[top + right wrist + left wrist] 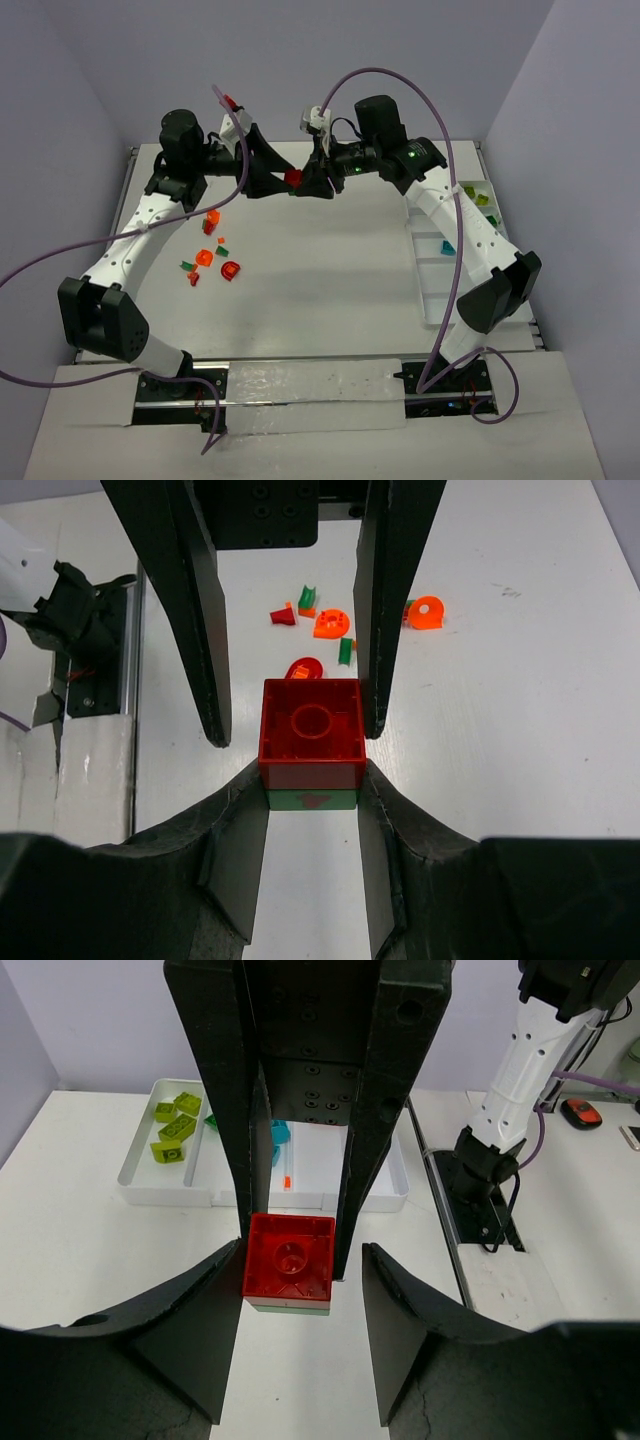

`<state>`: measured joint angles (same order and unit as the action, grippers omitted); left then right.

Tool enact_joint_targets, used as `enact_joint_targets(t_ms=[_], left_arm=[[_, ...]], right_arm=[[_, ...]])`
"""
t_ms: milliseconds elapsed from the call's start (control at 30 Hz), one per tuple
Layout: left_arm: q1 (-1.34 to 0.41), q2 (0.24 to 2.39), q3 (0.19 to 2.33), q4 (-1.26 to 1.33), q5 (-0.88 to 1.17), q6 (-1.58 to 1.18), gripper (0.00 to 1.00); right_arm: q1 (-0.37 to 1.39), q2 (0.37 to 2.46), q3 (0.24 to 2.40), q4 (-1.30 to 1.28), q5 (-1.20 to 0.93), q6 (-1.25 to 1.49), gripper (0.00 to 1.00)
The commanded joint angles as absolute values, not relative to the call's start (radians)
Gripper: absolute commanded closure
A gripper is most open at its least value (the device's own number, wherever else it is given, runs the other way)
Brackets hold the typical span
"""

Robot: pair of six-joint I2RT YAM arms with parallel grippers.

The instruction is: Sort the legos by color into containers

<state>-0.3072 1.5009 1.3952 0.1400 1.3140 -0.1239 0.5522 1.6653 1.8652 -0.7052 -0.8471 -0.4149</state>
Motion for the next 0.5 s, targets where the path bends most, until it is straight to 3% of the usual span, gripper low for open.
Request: enact_joint_targets(t_ms=[0, 200, 300, 367, 467], left_arm=[[-0.319, 1.505, 1.453, 0.071, 1.309, -0.063, 0.42], [-0.324, 1.513, 1.464, 0.043, 1.302, -0.045, 0.42], [-0.326, 1.515, 1.466, 0.04, 1.299, -0.045, 0.47], [-0.327, 1.516, 1.466, 0.047, 1.299, -0.05, 0.62], [-0.327, 1.516, 1.46, 0.063, 1.287, -0.066, 0.75]], right_arm=[[0.56, 1.66, 1.896, -0.661, -0.844, -0.405, 1.0], [0.562, 1.657, 1.896, -0.66, -0.845, -0.405, 1.0], [0.561, 1.656, 1.893, -0.663, -0.844, -0.407, 1.0], [0.561, 1.654, 1.886, -0.664, -0.843, -0.41, 1.0], [0.56, 1.651, 1.877, -0.666, -0.842, -0.413, 1.0]])
